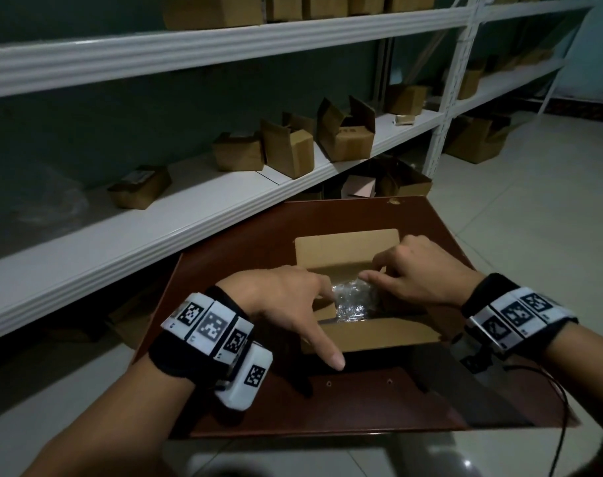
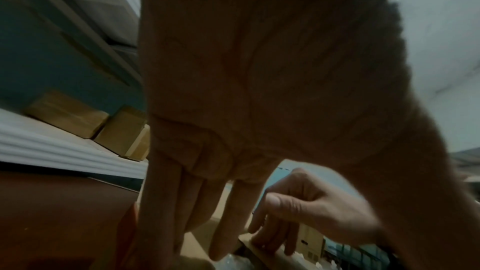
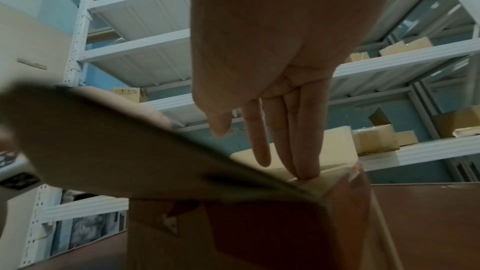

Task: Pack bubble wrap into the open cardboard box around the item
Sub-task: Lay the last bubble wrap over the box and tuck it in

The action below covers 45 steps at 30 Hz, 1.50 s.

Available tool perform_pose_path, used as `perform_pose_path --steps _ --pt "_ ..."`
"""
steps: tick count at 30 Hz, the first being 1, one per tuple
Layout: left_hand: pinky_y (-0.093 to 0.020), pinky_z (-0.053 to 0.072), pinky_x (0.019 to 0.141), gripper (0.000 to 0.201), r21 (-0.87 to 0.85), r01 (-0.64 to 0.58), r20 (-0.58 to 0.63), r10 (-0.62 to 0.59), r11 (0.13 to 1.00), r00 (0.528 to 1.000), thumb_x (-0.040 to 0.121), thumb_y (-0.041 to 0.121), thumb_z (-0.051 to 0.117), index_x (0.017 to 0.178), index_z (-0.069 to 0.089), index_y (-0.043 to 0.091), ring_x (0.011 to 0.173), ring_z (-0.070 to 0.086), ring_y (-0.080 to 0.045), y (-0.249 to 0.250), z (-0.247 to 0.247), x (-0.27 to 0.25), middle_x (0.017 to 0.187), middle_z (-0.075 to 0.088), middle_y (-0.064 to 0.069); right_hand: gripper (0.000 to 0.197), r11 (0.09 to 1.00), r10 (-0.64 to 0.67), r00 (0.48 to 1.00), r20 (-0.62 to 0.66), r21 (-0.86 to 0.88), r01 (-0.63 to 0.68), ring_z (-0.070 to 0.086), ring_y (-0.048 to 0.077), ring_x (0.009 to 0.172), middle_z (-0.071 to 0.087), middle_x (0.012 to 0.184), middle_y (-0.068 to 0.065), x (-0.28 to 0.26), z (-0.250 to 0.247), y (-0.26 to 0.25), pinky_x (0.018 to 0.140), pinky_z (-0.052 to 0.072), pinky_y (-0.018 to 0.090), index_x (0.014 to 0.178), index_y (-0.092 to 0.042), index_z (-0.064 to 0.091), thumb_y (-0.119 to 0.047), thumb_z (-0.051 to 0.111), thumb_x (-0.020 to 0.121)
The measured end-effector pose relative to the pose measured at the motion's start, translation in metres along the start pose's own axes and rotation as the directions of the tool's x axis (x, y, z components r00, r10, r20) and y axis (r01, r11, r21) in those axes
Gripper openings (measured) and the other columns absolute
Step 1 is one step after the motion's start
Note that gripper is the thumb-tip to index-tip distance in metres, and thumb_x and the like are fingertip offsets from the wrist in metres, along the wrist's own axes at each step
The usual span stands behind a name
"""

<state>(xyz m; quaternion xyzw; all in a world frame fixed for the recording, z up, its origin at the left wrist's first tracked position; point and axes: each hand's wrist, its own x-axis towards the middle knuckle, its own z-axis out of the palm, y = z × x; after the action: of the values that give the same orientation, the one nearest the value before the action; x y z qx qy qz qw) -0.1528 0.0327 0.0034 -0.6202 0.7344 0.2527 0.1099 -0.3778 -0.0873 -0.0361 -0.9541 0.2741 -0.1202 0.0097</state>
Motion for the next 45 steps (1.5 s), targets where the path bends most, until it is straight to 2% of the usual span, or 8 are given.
perform_pose_path --steps 5,10,14,23,30,37,41,45 --pt "-0.028 0.044 0.082 0.089 0.1 -0.018 -0.101 0.028 0.995 0.994 0.066 0.074 0.082 0.139 0.058 0.03 0.1 0.05 -0.013 0.006 0.0 0.005 0.111 0.053 0.01 0.062 0.997 0.031 0.999 -0.016 0.074 -0.029 0.053 0.003 0.055 0.056 0.059 -0.011 0.0 -0.007 0.005 0.055 0.039 0.023 0.078 -0.029 0.067 -0.072 0.025 0.093" --pt "-0.027 0.048 0.082 0.052 -0.059 -0.076 -0.171 0.065 0.995 0.983 0.085 0.058 0.072 0.127 0.067 0.028 0.101 0.057 -0.011 -0.007 -0.004 0.008 0.099 0.058 0.016 0.081 0.942 0.183 0.981 -0.069 0.3 -0.154 0.066 0.002 0.064 0.071 0.065 -0.006 -0.001 0.0 0.027 0.069 0.053 0.035 0.081 -0.02 0.079 -0.076 0.022 0.096" --pt "-0.026 0.054 0.082 0.03 -0.11 -0.086 -0.318 0.047 0.99 0.947 0.095 0.047 0.067 0.115 0.075 0.027 0.09 0.064 -0.005 -0.019 -0.001 0.019 0.092 0.067 0.017 0.092 0.876 0.258 0.966 -0.026 0.429 -0.222 0.073 0.019 0.072 0.076 0.074 0.007 -0.002 0.004 0.04 0.079 0.057 0.05 0.083 -0.009 0.078 -0.08 0.02 0.095" --pt "-0.032 0.061 0.084 0.022 -0.2 -0.098 -0.429 0.003 0.975 0.903 0.085 0.041 0.084 0.1 0.079 0.025 0.086 0.068 0.004 -0.03 0.004 0.029 0.089 0.075 0.013 0.062 0.926 0.194 0.98 -0.04 0.336 -0.169 0.065 -0.002 0.066 0.069 0.069 -0.013 -0.006 -0.005 0.026 0.062 0.045 0.017 0.086 -0.02 0.079 -0.06 0.034 0.099" --pt "-0.024 0.055 0.079 0.044 -0.191 -0.067 -0.546 -0.049 0.979 0.836 0.063 0.034 0.098 0.1 0.075 0.028 0.084 0.067 0.0 -0.021 0.009 0.041 0.091 0.074 0.014 0.037 0.988 0.1 0.994 -0.036 0.12 -0.095 0.062 0.002 0.067 0.069 0.08 -0.011 -0.004 0.002 0.015 0.057 0.047 0.019 0.106 -0.026 0.075 -0.053 0.052 0.098" --pt "-0.031 0.046 0.084 0.057 -0.062 0.002 -0.564 -0.037 0.998 0.825 0.062 0.038 0.096 0.109 0.066 0.028 0.109 0.05 -0.015 -0.019 0.012 0.048 0.115 0.057 0.009 0.066 0.995 0.06 0.998 0.022 0.084 -0.061 0.064 -0.001 0.08 0.072 0.093 -0.013 -0.005 0.002 0.016 0.068 0.054 0.019 0.104 -0.029 0.074 -0.083 0.048 0.076" --pt "-0.04 0.036 0.114 0.112 -0.03 0.089 -0.637 -0.088 0.996 0.766 0.054 0.044 0.099 0.147 0.041 0.027 0.14 0.026 -0.024 -0.017 0.008 0.046 0.152 0.027 -0.001 0.068 0.994 0.067 0.997 -0.029 0.091 -0.064 0.064 0.001 0.083 0.071 0.095 -0.012 -0.007 0.004 0.017 0.07 0.057 0.025 0.106 -0.027 0.072 -0.082 0.043 0.08" --pt "-0.051 0.024 0.126 0.144 -0.179 0.077 -0.53 -0.162 0.981 0.833 0.058 0.04 0.099 0.166 0.004 0.026 0.156 0.012 -0.028 -0.022 0.007 0.043 0.17 0.014 -0.006 0.051 0.984 0.159 0.969 -0.191 0.11 -0.14 0.067 0.015 0.103 0.069 0.12 0.0 -0.007 0.003 0.014 0.085 0.057 0.03 0.122 -0.022 0.065 -0.059 0.05 0.09"
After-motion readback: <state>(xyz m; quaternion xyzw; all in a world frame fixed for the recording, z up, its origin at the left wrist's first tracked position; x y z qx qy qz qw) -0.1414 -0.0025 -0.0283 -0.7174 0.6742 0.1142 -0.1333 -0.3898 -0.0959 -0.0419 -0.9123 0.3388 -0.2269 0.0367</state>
